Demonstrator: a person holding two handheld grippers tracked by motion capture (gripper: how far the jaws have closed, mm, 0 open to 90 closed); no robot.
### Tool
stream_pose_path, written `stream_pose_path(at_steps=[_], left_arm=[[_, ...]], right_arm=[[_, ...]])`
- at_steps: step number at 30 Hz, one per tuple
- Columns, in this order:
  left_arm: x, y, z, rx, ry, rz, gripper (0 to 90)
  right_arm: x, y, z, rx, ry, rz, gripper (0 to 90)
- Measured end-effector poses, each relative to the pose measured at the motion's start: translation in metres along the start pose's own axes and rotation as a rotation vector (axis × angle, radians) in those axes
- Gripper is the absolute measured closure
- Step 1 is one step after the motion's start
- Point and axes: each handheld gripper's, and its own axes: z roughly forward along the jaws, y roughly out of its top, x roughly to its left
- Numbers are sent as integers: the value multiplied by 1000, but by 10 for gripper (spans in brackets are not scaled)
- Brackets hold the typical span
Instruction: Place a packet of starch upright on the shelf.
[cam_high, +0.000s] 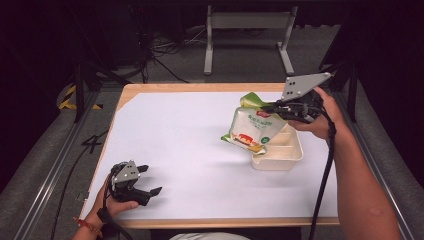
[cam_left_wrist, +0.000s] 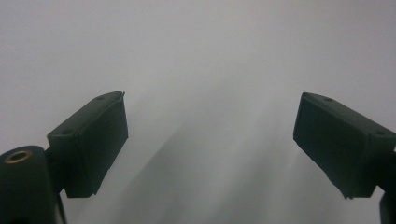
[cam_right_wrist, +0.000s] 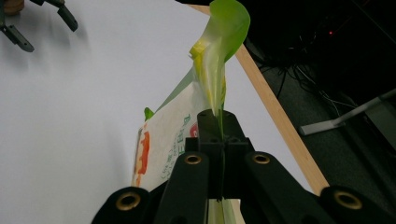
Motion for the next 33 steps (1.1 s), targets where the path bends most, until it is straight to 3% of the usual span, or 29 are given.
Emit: stream_pose_path(at_steps=[9, 18, 28, 33], left_arm=[[0, 0, 1, 2, 0, 2, 111], [0, 1, 1, 0, 9, 4, 114], [-1, 1, 1, 7, 3, 5, 113], [-1, 1, 1, 9, 3, 12, 113]], right_arm=[[-4, -26, -24, 17, 0, 6, 890], [-3, -44, -37, 54, -11, 8, 890], [0, -60, -40, 77, 38, -3, 889], [2, -61, -38, 88, 34, 0, 889]])
